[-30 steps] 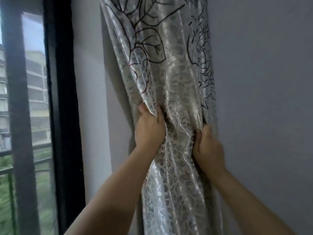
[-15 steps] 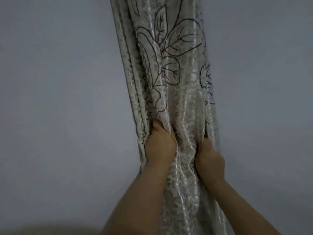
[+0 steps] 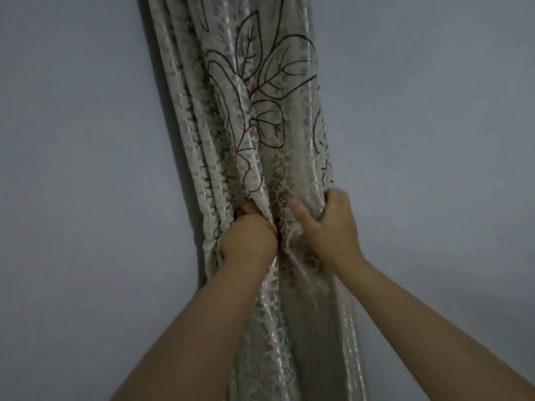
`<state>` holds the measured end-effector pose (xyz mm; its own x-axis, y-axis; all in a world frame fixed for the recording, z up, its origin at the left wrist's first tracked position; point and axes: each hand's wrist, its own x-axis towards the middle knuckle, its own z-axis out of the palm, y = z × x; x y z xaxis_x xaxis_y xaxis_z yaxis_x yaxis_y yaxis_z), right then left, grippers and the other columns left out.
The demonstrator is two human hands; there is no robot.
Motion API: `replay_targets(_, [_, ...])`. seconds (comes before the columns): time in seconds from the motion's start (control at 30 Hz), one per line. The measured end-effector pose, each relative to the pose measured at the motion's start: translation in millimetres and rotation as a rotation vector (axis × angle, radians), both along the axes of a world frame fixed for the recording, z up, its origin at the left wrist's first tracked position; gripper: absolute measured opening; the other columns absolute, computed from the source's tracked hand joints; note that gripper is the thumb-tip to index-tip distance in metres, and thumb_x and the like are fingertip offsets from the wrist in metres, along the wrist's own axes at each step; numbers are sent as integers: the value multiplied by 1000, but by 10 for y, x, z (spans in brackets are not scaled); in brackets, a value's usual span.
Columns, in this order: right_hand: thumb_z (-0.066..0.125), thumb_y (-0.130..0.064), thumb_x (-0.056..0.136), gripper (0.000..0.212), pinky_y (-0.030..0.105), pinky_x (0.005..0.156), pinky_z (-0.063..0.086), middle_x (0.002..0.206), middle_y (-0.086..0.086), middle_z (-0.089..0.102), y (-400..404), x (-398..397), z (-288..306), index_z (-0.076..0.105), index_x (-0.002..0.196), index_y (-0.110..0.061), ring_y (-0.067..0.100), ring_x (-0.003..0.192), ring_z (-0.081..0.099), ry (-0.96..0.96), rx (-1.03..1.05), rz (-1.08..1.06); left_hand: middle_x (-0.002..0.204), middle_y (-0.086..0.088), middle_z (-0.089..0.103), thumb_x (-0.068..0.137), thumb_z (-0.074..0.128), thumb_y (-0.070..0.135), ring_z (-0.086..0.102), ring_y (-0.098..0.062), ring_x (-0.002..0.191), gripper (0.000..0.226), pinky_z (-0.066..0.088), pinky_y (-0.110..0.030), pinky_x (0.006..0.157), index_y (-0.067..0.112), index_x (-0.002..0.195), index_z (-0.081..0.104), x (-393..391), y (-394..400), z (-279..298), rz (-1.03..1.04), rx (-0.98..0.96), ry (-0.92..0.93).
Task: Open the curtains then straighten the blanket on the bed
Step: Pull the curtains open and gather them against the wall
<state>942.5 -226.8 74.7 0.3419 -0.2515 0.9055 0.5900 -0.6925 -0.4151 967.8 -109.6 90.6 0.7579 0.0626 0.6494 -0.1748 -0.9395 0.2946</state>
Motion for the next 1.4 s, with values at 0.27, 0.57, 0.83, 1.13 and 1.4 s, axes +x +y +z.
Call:
replay_targets(0.27, [56, -22, 86, 37, 30, 58, 33, 90, 10, 50, -97, -178, 1056, 36, 114, -7, 22, 76, 47, -188, -8, 40, 141, -23, 31, 85, 45, 54, 31, -38, 128, 82, 23, -49, 107, -12, 133, 32, -259, -125, 380, 135, -500, -514])
replay_targets(0.57, [37, -40, 94, 37, 33, 57, 36, 81, 14, 59, 8, 104, 1194, 49, 96, -5, 32, 74, 57, -308, -159, 111, 128, -24, 43, 92, 39, 46, 43, -38, 115, 58, 31, -41, 97, -5, 117, 52, 130, -38, 713, 121, -569, -723])
replay_targets(0.83, [33, -1, 89, 26, 33, 54, 34, 85, 22, 70, -52, 1071, 1104, 45, 112, 4, 36, 77, 67, -210, -193, -300, 124, -27, 42, 98, 29, 25, 41, -39, 114, 44, 34, -48, 95, -10, 113, 50, 965, -295, 646, 174, -284, -528])
replay_targets(1.13, [38, -2, 70, 27, 16, 30, 37, 36, 1, 58, -81, 1253, 1008, 65, 74, -4, 17, 28, 55, -165, -175, -549, 117, -24, 49, 100, 22, 33, 47, -33, 108, 51, 42, -41, 85, -6, 107, 55, 1255, -214, 485, 349, 23, -443])
replay_targets(1.4, [38, -2, 89, 30, 30, 49, 27, 77, 19, 67, 160, 1160, 904, 43, 118, 6, 34, 65, 63, -263, -76, -166, 113, -20, 50, 97, 24, 44, 50, -32, 103, 55, 45, -37, 78, -2, 111, 51, 797, 94, 352, 539, 225, -230])
